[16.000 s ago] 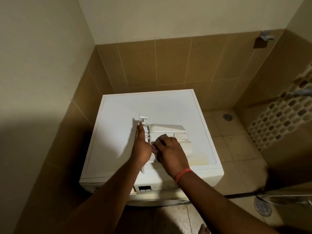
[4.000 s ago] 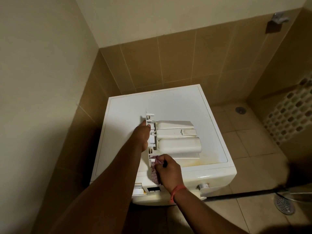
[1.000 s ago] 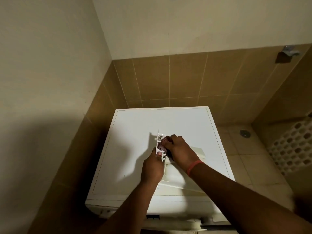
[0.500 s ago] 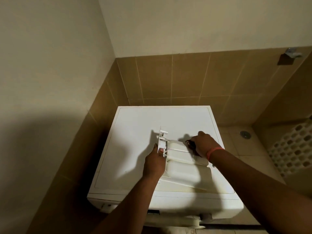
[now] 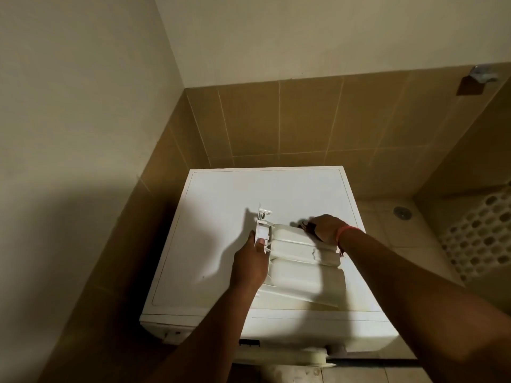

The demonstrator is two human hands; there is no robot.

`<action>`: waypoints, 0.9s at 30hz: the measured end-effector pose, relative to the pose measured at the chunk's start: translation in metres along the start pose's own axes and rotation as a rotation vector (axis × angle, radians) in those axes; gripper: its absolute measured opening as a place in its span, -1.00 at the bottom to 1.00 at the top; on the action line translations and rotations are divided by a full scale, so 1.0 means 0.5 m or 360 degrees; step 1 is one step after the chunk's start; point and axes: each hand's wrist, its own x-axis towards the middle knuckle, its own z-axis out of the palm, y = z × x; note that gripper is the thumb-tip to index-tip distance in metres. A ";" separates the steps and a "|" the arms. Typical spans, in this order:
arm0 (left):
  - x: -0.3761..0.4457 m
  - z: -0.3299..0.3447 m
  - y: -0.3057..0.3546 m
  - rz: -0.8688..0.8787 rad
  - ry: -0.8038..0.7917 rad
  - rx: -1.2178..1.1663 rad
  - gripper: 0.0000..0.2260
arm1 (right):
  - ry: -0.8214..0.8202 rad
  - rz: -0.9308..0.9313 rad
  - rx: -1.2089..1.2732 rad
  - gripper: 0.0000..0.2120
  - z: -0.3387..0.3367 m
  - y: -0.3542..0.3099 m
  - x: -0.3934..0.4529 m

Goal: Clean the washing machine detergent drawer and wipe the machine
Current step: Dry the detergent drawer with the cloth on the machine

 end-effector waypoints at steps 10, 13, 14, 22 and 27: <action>0.006 -0.001 -0.003 0.0018 0.0002 0.0044 -0.69 | -0.0142 -0.0221 0.0374 -0.74 -0.025 -0.083 0.038; 0.001 -0.002 -0.002 -0.0005 -0.0008 0.0015 -0.69 | -0.0088 0.0078 0.0365 -0.73 -0.021 0.024 0.025; 0.001 -0.003 -0.001 -0.0014 -0.0009 0.0000 -0.69 | -0.0064 0.0205 0.0493 -0.72 -0.017 0.052 0.014; -0.001 -0.009 -0.004 -0.0070 -0.0062 -0.0175 -0.72 | 0.0294 0.0597 0.1910 -0.78 0.066 0.072 -0.024; -0.023 -0.035 -0.001 0.0144 -0.0081 -0.0282 -0.73 | 0.0673 0.0431 0.2928 -0.72 0.064 0.073 -0.074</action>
